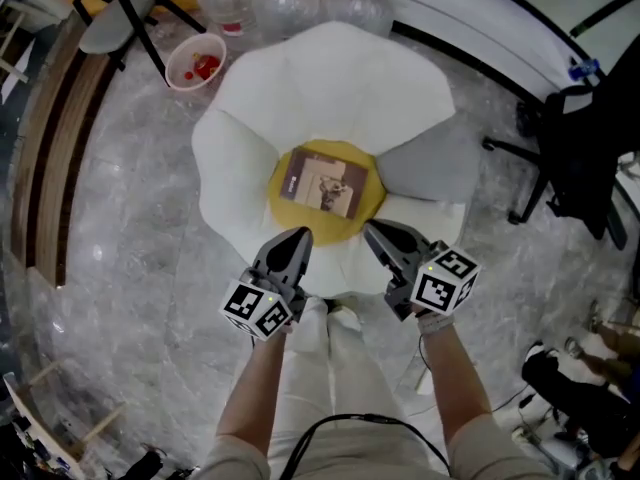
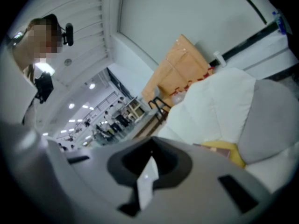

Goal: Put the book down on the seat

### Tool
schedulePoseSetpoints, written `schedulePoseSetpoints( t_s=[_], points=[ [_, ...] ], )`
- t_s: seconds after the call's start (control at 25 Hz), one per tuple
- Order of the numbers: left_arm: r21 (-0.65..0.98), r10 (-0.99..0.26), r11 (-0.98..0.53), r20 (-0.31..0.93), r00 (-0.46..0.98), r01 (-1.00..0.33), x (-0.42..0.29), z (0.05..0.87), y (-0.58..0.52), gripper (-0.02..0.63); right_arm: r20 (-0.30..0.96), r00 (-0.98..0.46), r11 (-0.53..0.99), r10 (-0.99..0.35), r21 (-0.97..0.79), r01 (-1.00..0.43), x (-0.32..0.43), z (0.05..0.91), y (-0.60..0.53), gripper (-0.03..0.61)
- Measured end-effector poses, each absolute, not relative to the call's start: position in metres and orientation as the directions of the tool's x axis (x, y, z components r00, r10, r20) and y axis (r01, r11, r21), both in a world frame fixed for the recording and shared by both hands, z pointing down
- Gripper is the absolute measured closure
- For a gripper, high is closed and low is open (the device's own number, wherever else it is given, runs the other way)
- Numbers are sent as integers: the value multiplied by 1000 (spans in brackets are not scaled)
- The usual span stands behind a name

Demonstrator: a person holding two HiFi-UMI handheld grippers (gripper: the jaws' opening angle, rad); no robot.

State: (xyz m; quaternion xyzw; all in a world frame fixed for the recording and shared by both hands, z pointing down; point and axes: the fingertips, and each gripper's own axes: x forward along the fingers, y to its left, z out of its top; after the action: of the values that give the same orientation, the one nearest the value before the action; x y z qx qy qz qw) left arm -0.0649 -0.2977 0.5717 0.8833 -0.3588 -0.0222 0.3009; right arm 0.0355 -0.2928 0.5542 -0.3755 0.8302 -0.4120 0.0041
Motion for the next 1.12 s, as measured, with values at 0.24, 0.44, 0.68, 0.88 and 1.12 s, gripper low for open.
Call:
schedulePoseSetpoints(
  t_s=[0.24,0.44,0.68,0.88,1.12],
  points=[
    [542,-661,-557,169,731,-629,-70,552,-293,591,306,-692,429,-654,-603,-672,32,539,-289,563],
    [527,-669,-569,150,729,-631,-73,528,-291,592,287,-706,444,-648,-611,-656,21,515,-281,563],
    [517,-646,-595,147,749,-615,-61,492,-281,592,267,-724,466,-636,-615,-636,18,479,-272,563],
    [502,-604,-641,138,785,-581,-52,456,-266,592,266,-728,495,-632,-584,-643,13,443,-263,563],
    [496,-590,-658,128,797,-567,-52,416,-257,591,268,-732,524,-626,-551,-649,7,404,-253,563]
  ],
)
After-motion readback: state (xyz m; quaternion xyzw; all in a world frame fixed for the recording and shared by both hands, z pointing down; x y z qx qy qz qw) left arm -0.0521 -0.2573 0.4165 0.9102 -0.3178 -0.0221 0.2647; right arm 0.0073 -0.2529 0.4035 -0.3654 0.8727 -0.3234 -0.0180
